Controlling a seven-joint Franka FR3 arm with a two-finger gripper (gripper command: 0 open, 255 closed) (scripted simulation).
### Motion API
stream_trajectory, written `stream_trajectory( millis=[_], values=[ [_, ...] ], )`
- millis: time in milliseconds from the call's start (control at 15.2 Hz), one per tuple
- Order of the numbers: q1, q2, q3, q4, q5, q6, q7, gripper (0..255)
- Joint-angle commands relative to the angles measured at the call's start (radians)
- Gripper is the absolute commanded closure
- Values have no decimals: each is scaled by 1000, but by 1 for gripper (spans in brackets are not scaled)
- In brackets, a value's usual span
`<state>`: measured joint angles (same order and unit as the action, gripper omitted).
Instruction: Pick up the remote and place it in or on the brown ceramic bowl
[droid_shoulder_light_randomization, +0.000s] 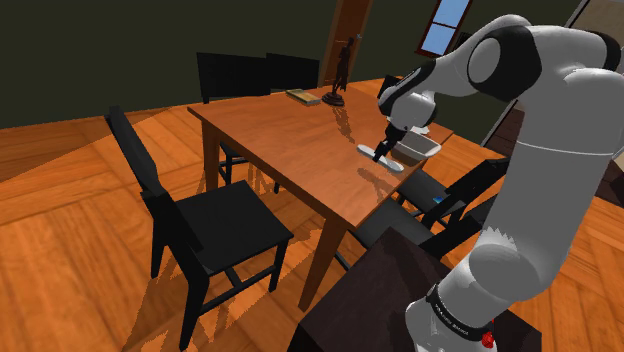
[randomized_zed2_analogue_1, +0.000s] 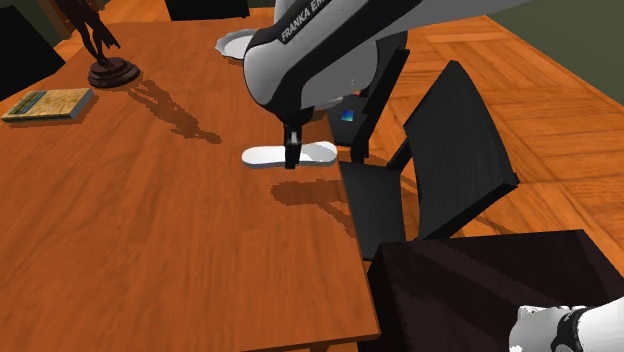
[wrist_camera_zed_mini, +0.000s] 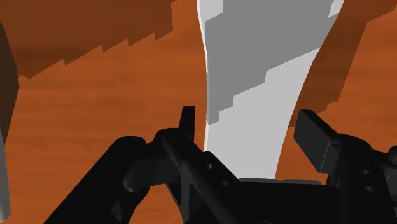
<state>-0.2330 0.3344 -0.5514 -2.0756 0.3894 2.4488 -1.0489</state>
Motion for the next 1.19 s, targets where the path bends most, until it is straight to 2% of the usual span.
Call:
stream_trajectory(
  millis=[0,1122],
  values=[
    [8,-20,-11,6,-21,-22,16,255],
    [50,-159,-64,81,-162,-204,122,255]
  ],
)
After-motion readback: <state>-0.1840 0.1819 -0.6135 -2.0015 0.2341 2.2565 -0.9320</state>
